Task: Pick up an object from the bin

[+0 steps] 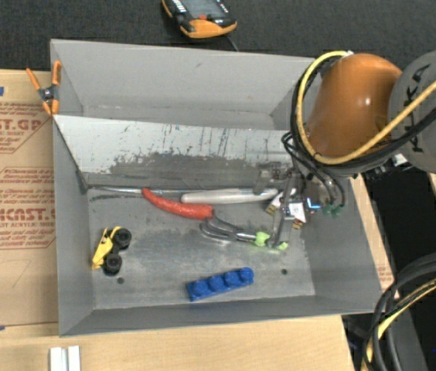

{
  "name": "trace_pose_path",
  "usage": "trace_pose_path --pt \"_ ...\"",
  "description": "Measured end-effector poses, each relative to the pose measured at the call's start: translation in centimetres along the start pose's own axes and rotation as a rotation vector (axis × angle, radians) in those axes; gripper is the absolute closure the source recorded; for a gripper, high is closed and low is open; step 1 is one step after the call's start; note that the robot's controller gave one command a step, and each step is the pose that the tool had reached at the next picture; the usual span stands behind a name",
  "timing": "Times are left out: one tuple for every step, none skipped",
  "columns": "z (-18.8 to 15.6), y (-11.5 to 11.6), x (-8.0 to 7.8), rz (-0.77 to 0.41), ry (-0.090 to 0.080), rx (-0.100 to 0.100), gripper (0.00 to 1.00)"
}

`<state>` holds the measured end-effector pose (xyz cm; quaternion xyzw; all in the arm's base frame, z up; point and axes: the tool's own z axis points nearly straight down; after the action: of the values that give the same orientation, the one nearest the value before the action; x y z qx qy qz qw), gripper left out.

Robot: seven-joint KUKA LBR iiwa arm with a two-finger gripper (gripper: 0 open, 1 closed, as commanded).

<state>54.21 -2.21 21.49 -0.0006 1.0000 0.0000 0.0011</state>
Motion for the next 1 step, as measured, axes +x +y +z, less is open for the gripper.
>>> trace_pose_path --pt "9.33 3.17 3.32 -0.229 0.0 -0.001 0.0"
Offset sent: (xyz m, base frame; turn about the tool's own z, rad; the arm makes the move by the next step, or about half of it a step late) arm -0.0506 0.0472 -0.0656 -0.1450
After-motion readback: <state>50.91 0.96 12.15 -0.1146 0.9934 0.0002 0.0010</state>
